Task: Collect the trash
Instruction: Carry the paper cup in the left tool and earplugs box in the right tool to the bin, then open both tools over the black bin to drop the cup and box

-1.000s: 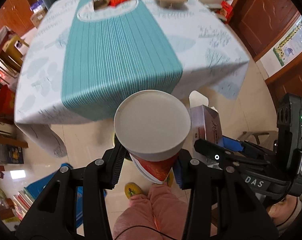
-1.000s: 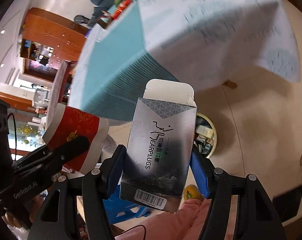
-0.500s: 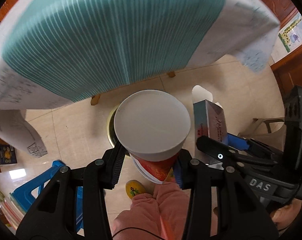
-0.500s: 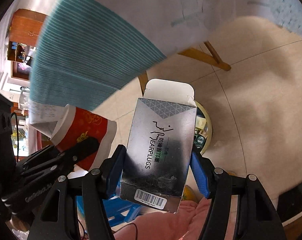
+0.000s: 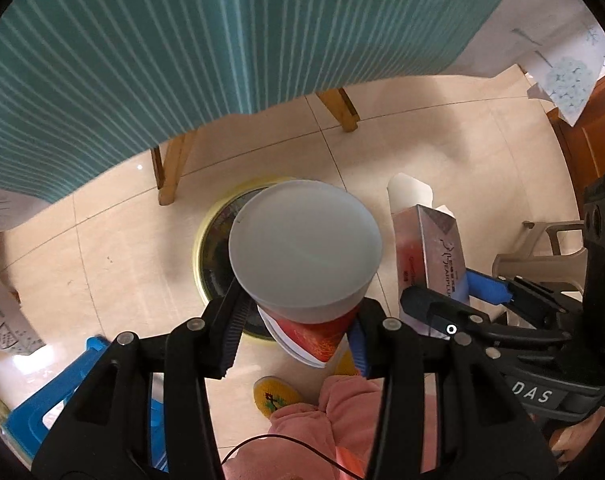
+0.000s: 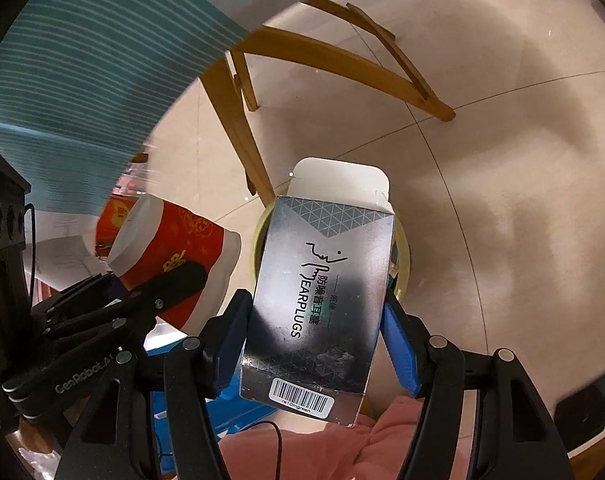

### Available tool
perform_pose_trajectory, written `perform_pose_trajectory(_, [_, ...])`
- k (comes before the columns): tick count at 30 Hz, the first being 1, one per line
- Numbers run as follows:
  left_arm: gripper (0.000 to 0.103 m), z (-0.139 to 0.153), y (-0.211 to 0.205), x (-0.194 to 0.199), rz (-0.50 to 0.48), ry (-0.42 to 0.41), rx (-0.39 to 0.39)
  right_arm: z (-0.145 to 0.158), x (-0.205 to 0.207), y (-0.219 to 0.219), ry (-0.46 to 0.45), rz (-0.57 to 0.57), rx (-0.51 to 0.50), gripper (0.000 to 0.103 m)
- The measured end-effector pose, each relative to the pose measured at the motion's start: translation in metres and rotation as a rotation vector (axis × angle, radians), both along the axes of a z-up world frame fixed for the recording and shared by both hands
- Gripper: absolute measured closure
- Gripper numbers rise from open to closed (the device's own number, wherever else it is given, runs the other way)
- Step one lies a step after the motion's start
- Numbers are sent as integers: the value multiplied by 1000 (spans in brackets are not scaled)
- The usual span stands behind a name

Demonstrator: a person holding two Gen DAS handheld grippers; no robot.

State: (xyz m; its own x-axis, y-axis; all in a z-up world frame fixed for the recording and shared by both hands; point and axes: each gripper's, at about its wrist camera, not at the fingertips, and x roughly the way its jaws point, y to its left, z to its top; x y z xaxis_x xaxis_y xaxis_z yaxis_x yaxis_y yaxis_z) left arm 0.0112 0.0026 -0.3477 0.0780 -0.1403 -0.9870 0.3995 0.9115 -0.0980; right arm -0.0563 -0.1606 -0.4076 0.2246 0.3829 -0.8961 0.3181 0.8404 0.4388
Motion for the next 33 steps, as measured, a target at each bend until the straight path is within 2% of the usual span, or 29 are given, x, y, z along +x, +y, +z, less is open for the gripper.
perform_pose_trajectory(2, [57, -9, -2, 0, 0, 9, 1, -7, 5, -1, 2, -1, -2, 40])
perform_pose_trajectory(4, [46, -15, 0, 3, 9, 3, 28, -11, 9, -3, 1, 2, -9, 40])
perform_pose_trajectory(5, [43, -17, 3, 5, 17, 0, 30, -12, 10, -2, 0, 7, -14, 40])
perform_pose_trajectory(7, [31, -19, 13, 8, 43, 1, 24, -14, 12, 1, -3, 17, -19, 40])
perform_pose_trajectory(14, [30, -19, 54, 16, 174, -18, 33, -26, 30, 20, -17, 60, -22, 39])
perform_pose_trajectory(19, [30, -11, 82, 8, 257, -29, 36, -24, 44, 41, -31, 81, -4, 37])
perform_pose_trajectory(23, [30, 0, 98, -1, 292, -40, 37, -18, 52, 53, -31, 78, 13, 30])
perform_pose_trajectory(24, [30, 5, 102, -3, 295, -42, 38, -16, 52, 54, -32, 79, 15, 27])
perform_pose_trajectory(26, [30, 14, 106, -6, 302, -46, 36, -8, 53, 59, -44, 88, -5, 14])
perform_pose_trajectory(33, [30, 45, 111, -13, 327, -61, 26, 36, 41, 60, -81, 75, -38, 14])
